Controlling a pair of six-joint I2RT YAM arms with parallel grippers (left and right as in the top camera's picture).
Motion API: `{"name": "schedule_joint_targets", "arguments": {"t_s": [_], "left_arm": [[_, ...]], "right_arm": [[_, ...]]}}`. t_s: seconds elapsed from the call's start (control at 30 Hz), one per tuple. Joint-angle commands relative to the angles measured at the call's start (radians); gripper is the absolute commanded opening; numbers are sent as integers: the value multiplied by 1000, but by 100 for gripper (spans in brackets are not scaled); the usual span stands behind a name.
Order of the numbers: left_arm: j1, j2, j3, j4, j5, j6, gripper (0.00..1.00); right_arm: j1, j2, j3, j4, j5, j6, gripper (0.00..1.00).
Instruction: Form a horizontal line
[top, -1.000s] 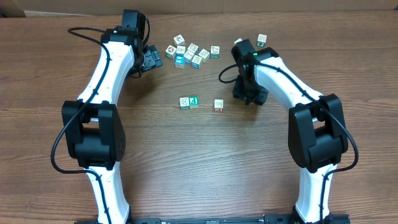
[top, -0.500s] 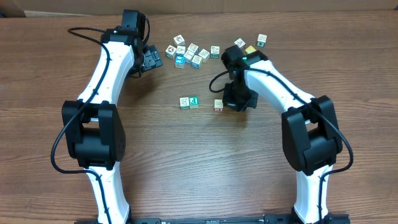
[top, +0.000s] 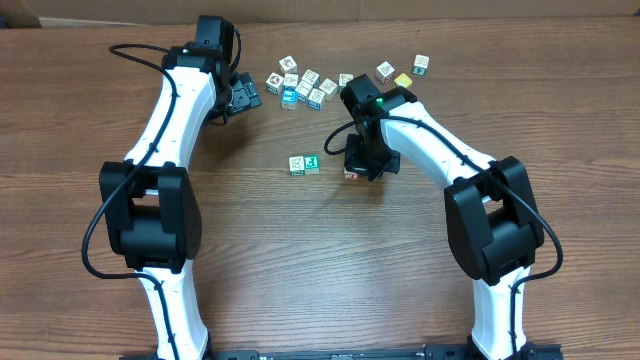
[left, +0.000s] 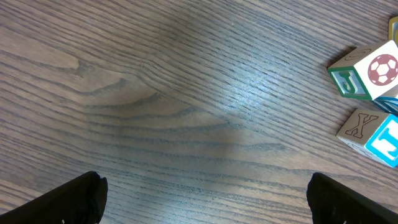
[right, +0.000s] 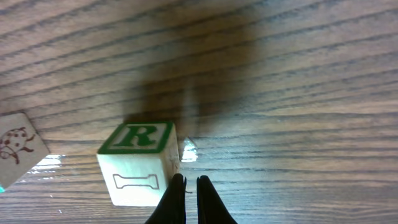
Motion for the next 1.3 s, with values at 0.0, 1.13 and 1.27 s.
{"name": "schedule_joint_targets", "arguments": {"t_s": [0.0, 1.13, 1.27], "left_arm": [[-1, 14, 19, -2, -10, 16, 100], [-1, 14, 19, -2, -10, 16, 100], [-1, 14, 19, -2, -10, 16, 100]], "right_arm": [[11, -34, -5, 12, -2, -1, 4], [46, -34, -5, 101, -33, 3, 4], [46, -34, -5, 119, -66, 3, 4]]}}
